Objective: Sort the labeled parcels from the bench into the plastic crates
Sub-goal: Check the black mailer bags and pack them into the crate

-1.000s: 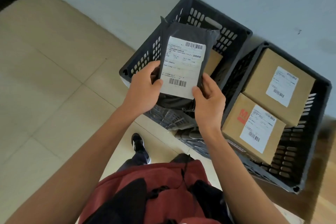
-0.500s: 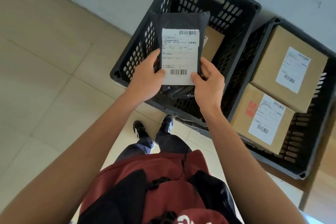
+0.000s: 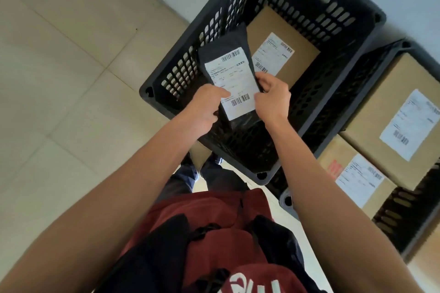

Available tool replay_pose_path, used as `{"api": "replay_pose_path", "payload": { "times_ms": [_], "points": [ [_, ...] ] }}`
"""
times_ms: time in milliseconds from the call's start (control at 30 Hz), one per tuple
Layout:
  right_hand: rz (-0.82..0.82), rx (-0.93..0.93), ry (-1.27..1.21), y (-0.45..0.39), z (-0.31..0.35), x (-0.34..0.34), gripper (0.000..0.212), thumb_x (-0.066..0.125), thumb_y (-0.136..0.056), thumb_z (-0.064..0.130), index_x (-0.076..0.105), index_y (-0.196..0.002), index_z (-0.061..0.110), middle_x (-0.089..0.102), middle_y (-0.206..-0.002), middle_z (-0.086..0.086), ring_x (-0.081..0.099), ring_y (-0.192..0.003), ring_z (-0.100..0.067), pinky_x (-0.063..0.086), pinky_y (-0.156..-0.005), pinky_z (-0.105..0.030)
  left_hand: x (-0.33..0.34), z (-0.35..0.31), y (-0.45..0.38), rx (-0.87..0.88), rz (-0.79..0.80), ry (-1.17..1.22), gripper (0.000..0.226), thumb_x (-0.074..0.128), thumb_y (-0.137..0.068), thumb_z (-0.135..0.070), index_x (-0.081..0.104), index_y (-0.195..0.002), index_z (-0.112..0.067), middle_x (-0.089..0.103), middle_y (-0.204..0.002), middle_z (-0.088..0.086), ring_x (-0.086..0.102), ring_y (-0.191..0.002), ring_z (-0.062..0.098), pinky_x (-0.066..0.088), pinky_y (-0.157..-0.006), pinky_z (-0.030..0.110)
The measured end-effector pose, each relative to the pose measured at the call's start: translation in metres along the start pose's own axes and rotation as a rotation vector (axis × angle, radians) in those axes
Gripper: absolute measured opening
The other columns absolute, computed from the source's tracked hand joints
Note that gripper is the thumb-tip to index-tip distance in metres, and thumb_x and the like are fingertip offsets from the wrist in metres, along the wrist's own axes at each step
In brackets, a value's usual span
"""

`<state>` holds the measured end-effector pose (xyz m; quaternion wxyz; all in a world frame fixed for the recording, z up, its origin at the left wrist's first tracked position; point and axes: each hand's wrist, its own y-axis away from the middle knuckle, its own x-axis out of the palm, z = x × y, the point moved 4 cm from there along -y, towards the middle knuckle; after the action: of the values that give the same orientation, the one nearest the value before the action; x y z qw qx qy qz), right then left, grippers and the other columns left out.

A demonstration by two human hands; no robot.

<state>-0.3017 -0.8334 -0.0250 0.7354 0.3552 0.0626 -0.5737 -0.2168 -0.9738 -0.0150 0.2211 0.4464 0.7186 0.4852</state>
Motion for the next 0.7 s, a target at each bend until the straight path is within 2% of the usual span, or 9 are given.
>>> {"api": "replay_pose_path", "payload": {
  "times_ms": [100,167,233,300,400,500,600,667,700],
  "points": [
    [0.077,0.035,0.068,-0.015,-0.008,0.011,0.059,0.047,-0.089,-0.016,0.070,-0.132,0.016,0.072,-0.129,-0.001,0.069,-0.118,-0.010,0.063,-0.091,-0.037,0.003,0.010,-0.003,-0.089,-0.066,0.147,0.033,0.053,-0.100,-0.005,0.057,-0.132,-0.014,0.054,-0.148,0.009,0.043,-0.140,0.031,0.027,-0.121,0.052],
    [0.119,0.043,0.113,-0.020,-0.008,0.018,0.060,0.043,-0.089,-0.016,0.071,-0.132,0.016,0.071,-0.130,-0.001,0.066,-0.122,-0.011,0.062,-0.090,-0.028,0.008,0.013,-0.007,-0.139,-0.124,0.203,0.015,0.052,-0.100,-0.003,0.062,-0.105,-0.013,0.061,-0.124,0.008,0.053,-0.116,0.026,0.037,-0.103,0.038],
    [0.149,0.028,0.147,-0.025,-0.007,0.025,0.063,0.040,-0.087,-0.017,0.070,-0.131,0.016,0.071,-0.132,-0.002,0.064,-0.125,-0.010,0.061,-0.091,-0.026,0.011,0.015,-0.013,-0.160,-0.186,0.190,0.012,0.054,-0.101,-0.002,0.062,-0.097,-0.011,0.061,-0.098,0.006,0.056,-0.091,0.022,0.041,-0.085,0.033],
    [0.179,0.016,0.181,-0.033,-0.009,0.031,0.064,0.039,-0.087,-0.019,0.069,-0.133,0.015,0.069,-0.135,-0.003,0.063,-0.128,-0.012,0.059,-0.098,-0.033,0.016,0.015,-0.022,-0.150,-0.198,0.194,0.015,0.053,-0.101,-0.002,0.058,-0.090,-0.011,0.056,-0.086,0.004,0.055,-0.078,0.019,0.045,-0.085,0.035],
    [0.216,0.022,0.229,-0.051,-0.019,0.041,0.065,0.038,-0.087,-0.018,0.067,-0.135,0.015,0.067,-0.138,-0.004,0.062,-0.129,-0.015,0.059,-0.098,-0.037,0.019,0.016,-0.033,-0.154,-0.200,0.238,0.026,0.051,-0.102,-0.005,0.048,-0.079,-0.017,0.048,-0.081,0.000,0.046,-0.068,0.014,0.046,-0.071,0.031],
    [0.233,0.014,0.276,-0.067,-0.028,0.046,0.063,0.039,-0.088,-0.016,0.067,-0.136,0.013,0.067,-0.138,-0.005,0.061,-0.130,-0.015,0.056,-0.102,-0.034,0.013,0.017,-0.043,-0.162,-0.243,0.239,0.029,0.049,-0.104,-0.007,0.044,-0.079,-0.020,0.042,-0.081,-0.003,0.040,-0.067,0.011,0.036,-0.060,0.028],
    [0.274,0.009,0.319,-0.078,-0.038,0.052,0.062,0.040,-0.089,-0.016,0.065,-0.138,0.012,0.065,-0.141,-0.007,0.058,-0.134,-0.014,0.050,-0.109,-0.031,0.012,0.019,-0.050,-0.206,-0.289,0.309,0.031,0.045,-0.108,-0.011,0.044,-0.078,-0.016,0.046,-0.079,0.001,0.051,-0.057,0.019,0.042,-0.043,0.031],
    [0.292,0.005,0.344,-0.084,-0.046,0.057,0.063,0.041,-0.088,-0.016,0.065,-0.139,0.013,0.064,-0.142,-0.007,0.058,-0.134,-0.015,0.051,-0.109,-0.032,0.015,0.022,-0.050,-0.232,-0.302,0.455,0.030,0.042,-0.110,-0.015,0.048,-0.080,-0.015,0.052,-0.078,0.004,0.056,-0.056,0.020,0.028,-0.021,0.018],
    [0.295,-0.001,0.357,-0.088,-0.050,0.059,0.063,0.041,-0.088,-0.015,0.065,-0.139,0.014,0.065,-0.142,-0.006,0.058,-0.134,-0.015,0.051,-0.109,-0.033,0.018,0.025,-0.052,-0.241,-0.303,0.528,0.028,0.040,-0.110,-0.017,0.053,-0.085,-0.015,0.055,-0.080,0.005,0.056,-0.062,0.021,0.025,-0.018,0.017]
  ]
}}
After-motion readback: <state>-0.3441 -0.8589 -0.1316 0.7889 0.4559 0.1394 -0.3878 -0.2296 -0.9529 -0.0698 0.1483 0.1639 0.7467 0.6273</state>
